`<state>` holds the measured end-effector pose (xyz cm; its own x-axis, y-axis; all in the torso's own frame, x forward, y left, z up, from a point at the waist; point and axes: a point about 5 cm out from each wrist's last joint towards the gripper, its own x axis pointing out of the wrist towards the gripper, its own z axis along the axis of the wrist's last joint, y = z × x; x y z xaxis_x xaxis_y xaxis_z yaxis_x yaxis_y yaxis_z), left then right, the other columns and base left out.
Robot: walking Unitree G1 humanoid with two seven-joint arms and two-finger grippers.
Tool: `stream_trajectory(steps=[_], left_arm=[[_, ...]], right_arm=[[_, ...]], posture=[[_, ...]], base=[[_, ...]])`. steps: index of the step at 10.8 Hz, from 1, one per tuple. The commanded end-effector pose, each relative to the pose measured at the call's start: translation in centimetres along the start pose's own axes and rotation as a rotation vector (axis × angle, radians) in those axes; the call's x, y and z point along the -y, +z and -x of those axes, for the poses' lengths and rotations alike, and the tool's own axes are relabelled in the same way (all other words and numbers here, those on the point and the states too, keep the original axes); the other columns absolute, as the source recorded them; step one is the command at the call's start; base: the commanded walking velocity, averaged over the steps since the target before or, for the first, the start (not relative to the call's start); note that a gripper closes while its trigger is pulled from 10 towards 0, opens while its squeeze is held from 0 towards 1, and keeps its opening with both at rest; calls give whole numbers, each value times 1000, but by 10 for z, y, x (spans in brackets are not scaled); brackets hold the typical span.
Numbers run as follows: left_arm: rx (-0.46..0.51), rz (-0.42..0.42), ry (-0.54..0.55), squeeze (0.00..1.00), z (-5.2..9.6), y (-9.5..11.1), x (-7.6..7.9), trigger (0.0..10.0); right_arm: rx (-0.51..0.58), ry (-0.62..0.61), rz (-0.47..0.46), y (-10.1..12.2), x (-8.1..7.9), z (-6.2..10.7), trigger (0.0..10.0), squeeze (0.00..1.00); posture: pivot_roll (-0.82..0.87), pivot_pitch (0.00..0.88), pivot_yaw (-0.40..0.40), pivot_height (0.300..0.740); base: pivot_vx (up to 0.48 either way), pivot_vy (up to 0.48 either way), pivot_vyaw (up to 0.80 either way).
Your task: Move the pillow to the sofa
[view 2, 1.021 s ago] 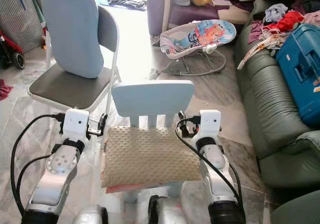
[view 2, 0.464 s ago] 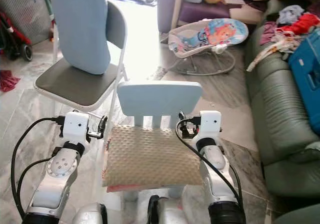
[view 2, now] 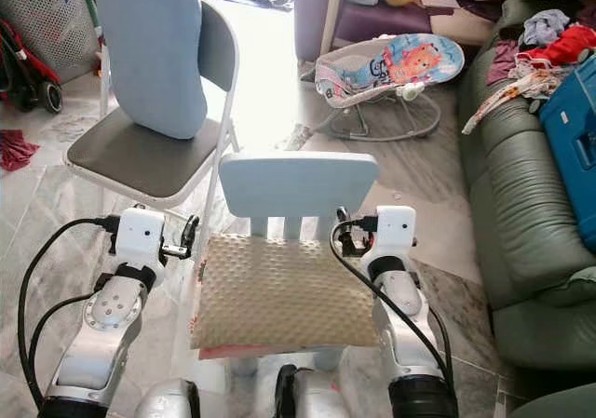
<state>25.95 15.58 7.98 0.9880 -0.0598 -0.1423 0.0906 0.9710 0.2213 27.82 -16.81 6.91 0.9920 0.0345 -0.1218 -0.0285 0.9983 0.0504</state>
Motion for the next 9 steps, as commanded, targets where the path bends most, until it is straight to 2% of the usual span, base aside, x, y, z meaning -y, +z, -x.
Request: stream_trajectory(steps=[1,4,9], left_arm=[[22,-3,-24,0,0,5,5,10000],[20,4,-28,0,0,5,7,10000],[14,24,12,0,0,3,3,10000]], right_arm=[[-8,-25,6,-2,6,1,10000,0],[-7,-28,10,-1,8,0,10000,0],[1,-22,-1,1,8,-1,10000,0]], posture=[[46,96,-88,740],[42,97,-91,740],[44,96,-98,740]], base=[[0,-319,0],[0,-337,0],[0,0,0]])
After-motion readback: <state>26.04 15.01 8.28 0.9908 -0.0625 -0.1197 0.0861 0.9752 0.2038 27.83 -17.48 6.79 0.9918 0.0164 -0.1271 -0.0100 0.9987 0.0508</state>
